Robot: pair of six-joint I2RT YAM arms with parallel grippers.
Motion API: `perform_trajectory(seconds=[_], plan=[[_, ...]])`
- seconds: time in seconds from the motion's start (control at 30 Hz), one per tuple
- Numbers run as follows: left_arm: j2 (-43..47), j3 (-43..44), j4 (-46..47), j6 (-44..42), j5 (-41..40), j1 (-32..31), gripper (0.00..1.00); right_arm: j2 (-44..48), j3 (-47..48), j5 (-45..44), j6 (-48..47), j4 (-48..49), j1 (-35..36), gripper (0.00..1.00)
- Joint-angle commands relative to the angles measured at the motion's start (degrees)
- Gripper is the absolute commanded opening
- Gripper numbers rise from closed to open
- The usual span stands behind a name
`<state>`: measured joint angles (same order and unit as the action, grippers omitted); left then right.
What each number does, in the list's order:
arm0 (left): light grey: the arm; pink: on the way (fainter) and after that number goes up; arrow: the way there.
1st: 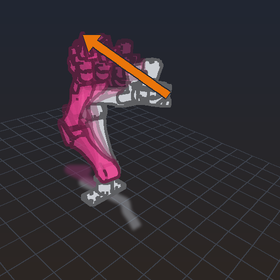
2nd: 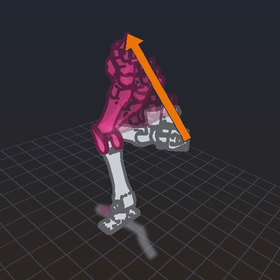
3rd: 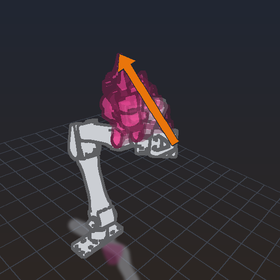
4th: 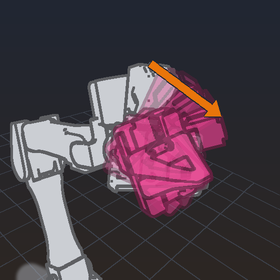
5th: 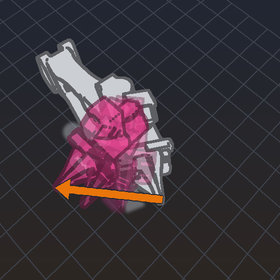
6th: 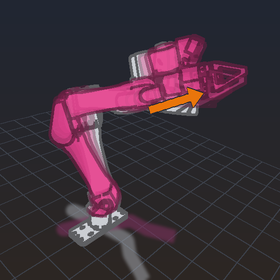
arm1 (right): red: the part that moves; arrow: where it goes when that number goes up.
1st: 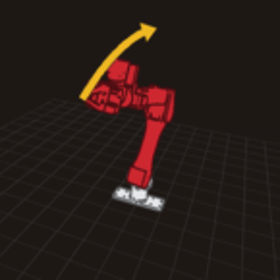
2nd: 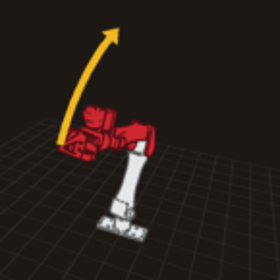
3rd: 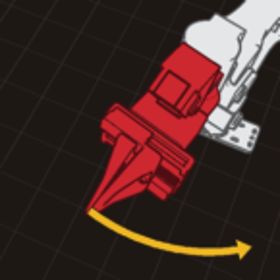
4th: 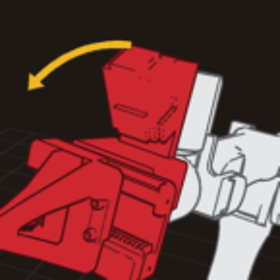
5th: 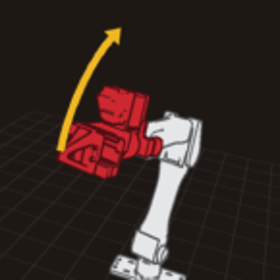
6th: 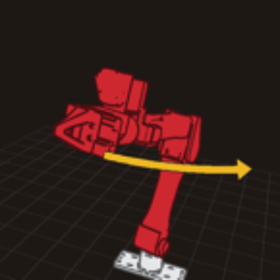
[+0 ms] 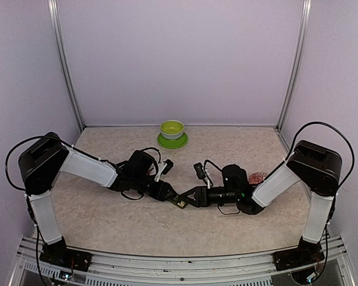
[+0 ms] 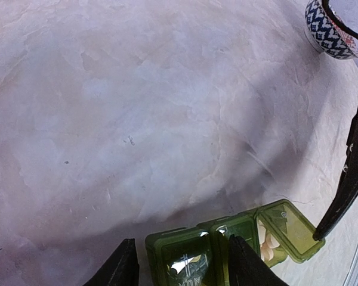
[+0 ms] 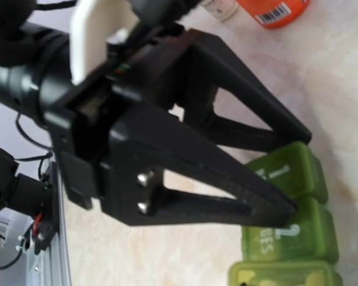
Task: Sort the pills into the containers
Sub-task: Close the lid of the pill container on the pill container.
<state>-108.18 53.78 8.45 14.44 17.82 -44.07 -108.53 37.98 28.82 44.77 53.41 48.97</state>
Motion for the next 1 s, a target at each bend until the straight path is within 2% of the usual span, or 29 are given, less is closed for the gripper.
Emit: perform_trajectory(seconds=[0.0,0.33,0.97], plan=[[-2.74,-0.87,-6.51,-1.77,-1.83,0.13,0.49,-1.60,0.88,0.74,0.05,0.16,0.26,0.40],[-2.82,-0.80,-6.43,-1.64,-1.74,0.01,0.49,-4.16,1.76,1.12,0.43,0.81,0.56,0.23],[-3.00,-0.74,-6.53,-1.63,-1.91,-0.05,0.49,-7.13,3.64,-0.69,0.40,-3.09,1.09,0.15]])
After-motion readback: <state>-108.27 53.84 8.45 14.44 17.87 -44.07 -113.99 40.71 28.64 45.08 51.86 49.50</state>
